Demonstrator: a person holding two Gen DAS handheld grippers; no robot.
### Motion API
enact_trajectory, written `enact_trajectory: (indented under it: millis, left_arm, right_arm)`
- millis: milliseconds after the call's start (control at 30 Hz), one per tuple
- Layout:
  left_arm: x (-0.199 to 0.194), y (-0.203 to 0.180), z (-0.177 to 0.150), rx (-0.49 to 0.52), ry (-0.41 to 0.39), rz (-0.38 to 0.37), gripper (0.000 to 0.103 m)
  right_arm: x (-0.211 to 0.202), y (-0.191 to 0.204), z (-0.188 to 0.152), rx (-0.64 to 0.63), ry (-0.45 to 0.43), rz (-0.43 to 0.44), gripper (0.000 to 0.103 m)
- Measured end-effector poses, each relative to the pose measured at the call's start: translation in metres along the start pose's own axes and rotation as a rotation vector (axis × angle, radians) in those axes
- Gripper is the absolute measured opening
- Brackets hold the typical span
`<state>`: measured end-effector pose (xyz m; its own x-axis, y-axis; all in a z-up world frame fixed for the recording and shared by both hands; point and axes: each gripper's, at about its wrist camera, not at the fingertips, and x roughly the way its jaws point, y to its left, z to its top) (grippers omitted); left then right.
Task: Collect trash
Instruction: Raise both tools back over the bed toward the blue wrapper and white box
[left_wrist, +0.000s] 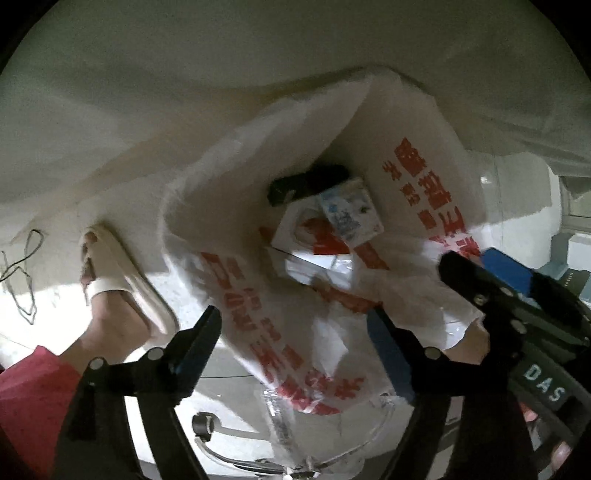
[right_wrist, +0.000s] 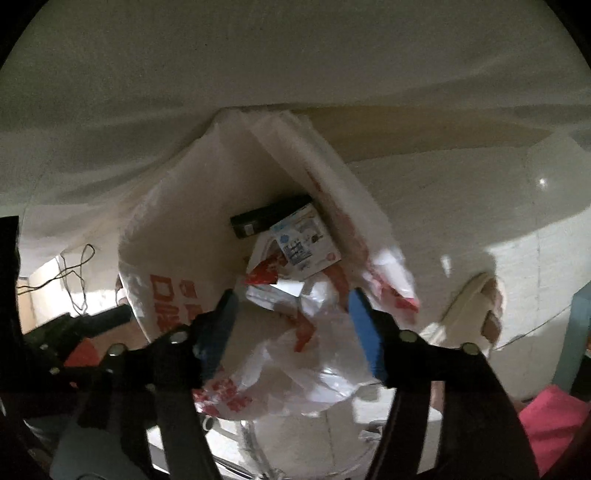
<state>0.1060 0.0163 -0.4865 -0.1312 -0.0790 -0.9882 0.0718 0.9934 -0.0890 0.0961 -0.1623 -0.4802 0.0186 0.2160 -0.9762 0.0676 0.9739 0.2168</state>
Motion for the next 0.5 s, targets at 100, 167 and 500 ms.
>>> enact_trajectory:
  millis: [100,167,500]
  left_arm:
    - [-0.016,-0.002,-0.008,0.03,-0.028,0.03,0.08]
    - [-0.027,-0.003,-0.013,0.054,-0.042,0.038,0.08]
    - [-0.123,-0.018,-0.055,0.212,-0.183,0.045,0.08]
  right_arm:
    - [-0.016,0.0,-0.005,-0.027,-0.017,-0.059,0.072]
    - [-0.031,0.002,-0.01,-0.045,-0.042,-0.081,0.074]
    - [-0.134,0.032,-0.045,-0.176,-0.255,-0.177,0.082]
